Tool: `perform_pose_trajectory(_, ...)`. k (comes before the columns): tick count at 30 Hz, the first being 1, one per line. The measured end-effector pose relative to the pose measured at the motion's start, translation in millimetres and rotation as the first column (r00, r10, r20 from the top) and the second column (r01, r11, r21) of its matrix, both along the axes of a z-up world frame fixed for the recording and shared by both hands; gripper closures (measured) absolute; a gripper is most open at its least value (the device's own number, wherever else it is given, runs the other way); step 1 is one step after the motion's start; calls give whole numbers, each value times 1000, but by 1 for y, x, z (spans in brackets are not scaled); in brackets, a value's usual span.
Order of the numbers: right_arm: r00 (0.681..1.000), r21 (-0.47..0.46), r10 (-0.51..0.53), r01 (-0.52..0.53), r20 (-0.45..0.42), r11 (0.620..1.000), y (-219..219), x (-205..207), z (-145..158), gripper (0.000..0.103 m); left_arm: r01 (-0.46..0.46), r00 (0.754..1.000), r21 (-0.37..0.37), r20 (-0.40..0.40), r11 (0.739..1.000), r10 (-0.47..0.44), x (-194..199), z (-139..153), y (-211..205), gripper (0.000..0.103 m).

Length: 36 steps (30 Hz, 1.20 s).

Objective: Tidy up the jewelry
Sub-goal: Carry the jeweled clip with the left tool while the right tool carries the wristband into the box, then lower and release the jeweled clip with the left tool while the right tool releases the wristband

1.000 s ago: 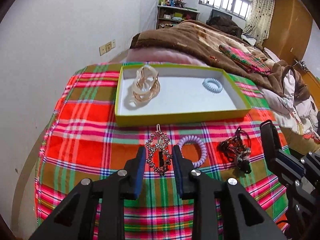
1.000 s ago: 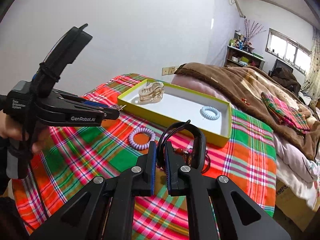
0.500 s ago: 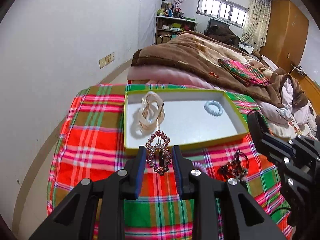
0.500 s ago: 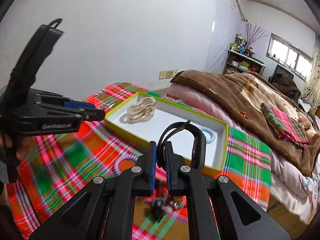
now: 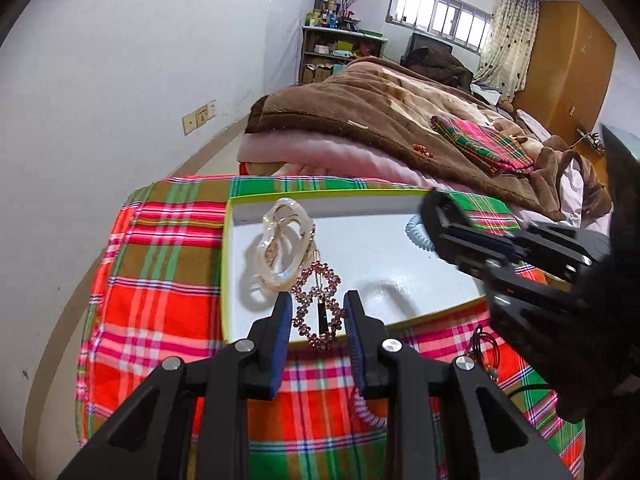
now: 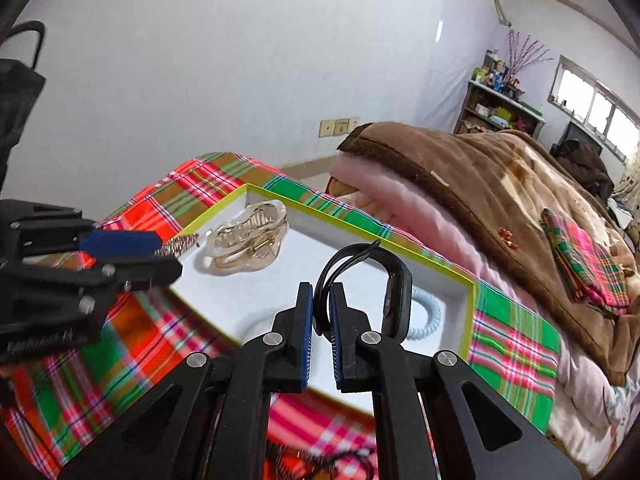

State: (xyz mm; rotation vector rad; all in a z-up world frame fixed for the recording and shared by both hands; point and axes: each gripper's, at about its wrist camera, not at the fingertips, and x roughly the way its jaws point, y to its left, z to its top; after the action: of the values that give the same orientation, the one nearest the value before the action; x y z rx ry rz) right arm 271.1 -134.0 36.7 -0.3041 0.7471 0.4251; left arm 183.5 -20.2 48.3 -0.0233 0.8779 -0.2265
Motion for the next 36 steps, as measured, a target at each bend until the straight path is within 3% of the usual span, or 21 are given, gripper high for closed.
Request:
perform_pose_trajectory(13,994,-6,24,-25,-105,1000,8,51,-33,95,14,999,0,-47,1000,-14,30,-26,-10,76)
perform_pose_trajectory(36,989,-60,41,-50,-143,997,24,71,-52,95,11,997,22,-78,1000,-9,36,-42,-10,78)
